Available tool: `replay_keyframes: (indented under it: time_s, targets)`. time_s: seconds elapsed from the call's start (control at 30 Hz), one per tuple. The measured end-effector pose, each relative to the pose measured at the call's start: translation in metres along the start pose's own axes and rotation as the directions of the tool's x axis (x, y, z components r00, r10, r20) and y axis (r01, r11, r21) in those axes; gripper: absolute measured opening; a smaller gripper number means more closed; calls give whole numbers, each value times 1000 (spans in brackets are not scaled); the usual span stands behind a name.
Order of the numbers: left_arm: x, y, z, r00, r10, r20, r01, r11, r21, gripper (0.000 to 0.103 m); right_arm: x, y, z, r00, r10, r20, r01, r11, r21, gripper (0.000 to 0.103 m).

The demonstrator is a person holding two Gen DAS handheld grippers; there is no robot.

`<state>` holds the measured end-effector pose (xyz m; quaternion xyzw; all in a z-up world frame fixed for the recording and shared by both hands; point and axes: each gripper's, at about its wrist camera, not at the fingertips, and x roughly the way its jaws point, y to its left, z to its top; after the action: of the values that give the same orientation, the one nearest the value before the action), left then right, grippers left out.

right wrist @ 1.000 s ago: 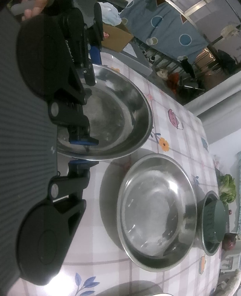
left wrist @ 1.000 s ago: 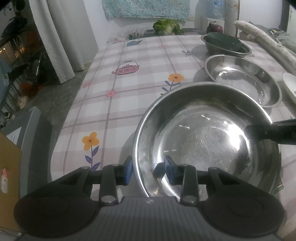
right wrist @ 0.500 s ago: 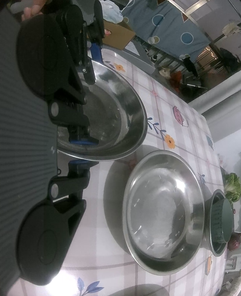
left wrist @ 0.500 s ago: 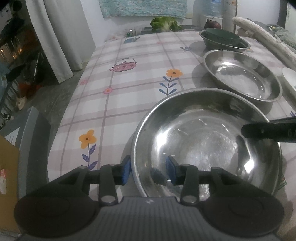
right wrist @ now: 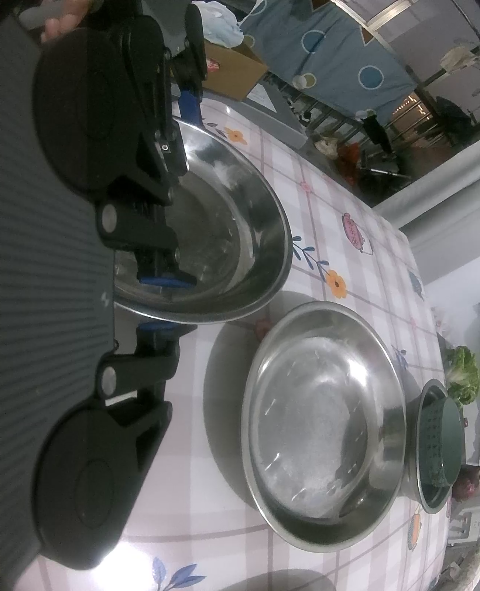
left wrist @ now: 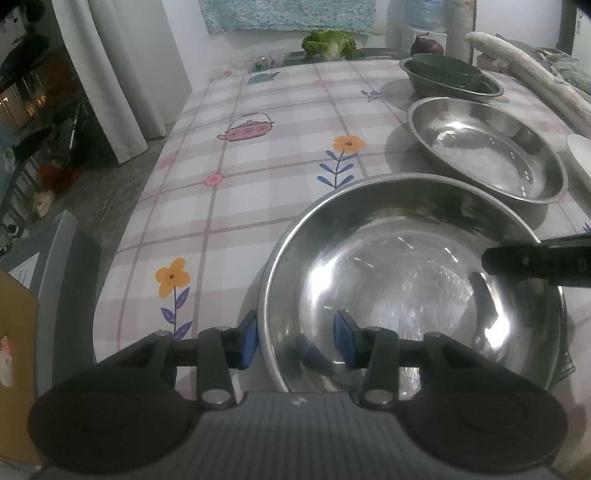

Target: Organize plates and bowls

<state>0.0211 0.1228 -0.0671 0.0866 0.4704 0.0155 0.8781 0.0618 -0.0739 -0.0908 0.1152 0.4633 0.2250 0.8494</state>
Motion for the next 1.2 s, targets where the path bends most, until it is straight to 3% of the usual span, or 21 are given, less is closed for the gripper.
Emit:
replay_keyframes:
  time_s: [1.2]
  targets:
    - [-35, 9, 8, 996, 22, 82, -21, 1000, -23, 43, -25, 13, 9, 999, 25, 35, -24, 999, -24, 19]
